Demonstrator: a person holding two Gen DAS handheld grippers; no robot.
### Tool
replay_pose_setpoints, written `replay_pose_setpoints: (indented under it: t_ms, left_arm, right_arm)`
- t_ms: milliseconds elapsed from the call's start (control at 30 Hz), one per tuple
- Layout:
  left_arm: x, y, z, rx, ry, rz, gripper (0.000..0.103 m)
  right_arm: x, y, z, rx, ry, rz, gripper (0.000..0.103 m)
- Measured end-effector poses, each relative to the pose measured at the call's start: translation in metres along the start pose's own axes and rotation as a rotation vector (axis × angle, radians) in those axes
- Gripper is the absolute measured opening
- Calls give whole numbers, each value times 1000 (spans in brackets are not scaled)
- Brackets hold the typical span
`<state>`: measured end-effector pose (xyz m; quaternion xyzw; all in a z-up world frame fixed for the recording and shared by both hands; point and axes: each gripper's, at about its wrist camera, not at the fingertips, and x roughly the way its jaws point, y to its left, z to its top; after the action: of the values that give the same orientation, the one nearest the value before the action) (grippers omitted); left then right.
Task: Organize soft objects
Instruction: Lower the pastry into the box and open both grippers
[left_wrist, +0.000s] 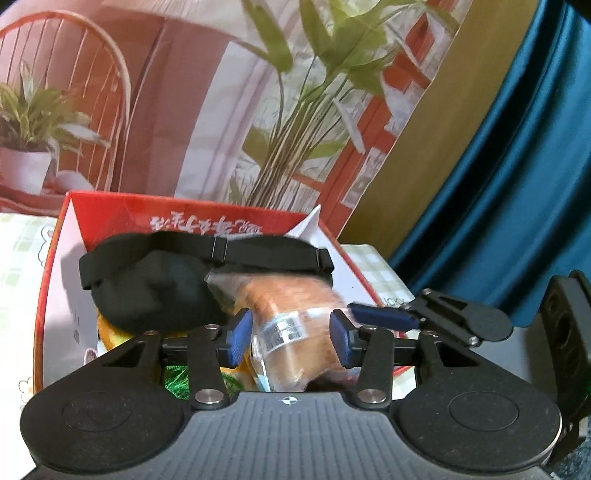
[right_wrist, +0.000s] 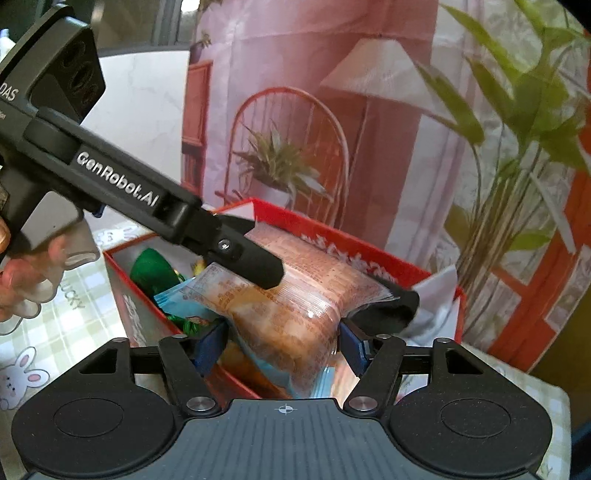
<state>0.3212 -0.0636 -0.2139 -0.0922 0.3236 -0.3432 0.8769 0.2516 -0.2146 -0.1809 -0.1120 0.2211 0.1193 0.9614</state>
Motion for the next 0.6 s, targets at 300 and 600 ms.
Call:
replay_pose_setpoints:
  t_ms: [300,600]
  left_arm:
    - [-10,11,3,2,-27,23,32]
    - [25,1,-4,67,84,139,19]
  right_arm:
    - [-15,-27,5,149,-75,37,53]
    - [19,-20,13,182,32,7,11]
